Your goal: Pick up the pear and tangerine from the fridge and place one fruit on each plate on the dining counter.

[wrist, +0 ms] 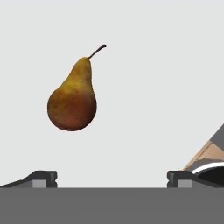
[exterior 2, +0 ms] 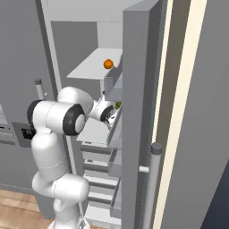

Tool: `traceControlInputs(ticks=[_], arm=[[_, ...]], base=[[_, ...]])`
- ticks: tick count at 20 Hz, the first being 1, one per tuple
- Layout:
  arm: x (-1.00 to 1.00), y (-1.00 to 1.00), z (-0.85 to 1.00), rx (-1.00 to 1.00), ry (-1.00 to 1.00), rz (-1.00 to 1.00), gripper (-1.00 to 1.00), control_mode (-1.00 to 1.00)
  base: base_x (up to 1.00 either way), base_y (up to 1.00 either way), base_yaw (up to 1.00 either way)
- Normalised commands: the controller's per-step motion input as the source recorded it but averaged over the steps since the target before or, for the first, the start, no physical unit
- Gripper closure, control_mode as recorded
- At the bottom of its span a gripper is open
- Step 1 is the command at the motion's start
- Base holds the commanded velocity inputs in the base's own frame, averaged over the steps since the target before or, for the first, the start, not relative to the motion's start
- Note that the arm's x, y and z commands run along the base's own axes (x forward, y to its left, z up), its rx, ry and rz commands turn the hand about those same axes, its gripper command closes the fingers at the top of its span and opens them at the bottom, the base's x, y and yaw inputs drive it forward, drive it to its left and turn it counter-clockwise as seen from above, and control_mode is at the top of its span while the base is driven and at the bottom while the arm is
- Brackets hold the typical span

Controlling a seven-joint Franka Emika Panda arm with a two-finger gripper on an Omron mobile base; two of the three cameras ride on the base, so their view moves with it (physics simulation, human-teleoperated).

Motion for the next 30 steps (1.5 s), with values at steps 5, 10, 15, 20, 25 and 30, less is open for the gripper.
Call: traceControlInputs(ticks=[5,10,15,20,25,30], arm=[[0.3,-0.04,-0.07,0.0,0.0,0.0,-1.0,-1.0],[0.18,-0.04,-0.18,0.0,0.0,0.0,-1.0,-1.0],[0.18,-0.05,-0.18,0.01,0.0,0.0,-1.0,-1.0],[0.25,-0.02,-0.07,0.01,0.0,0.0,-1.0,-1.0],[0.21,-0.02,-0.13,0.0,0.0,0.0,-1.0,-1.0],[0.13,0.0,-0.18,0.0,0.0,0.0,-1.0,-1.0]], base=[[0.0,0.0,0.0],[0.0,0.0,0.0],[0.0,0.0,0.0],[0.0,0.0,0.0],[0.0,0.0,0.0],[0.0,0.0,0.0]])
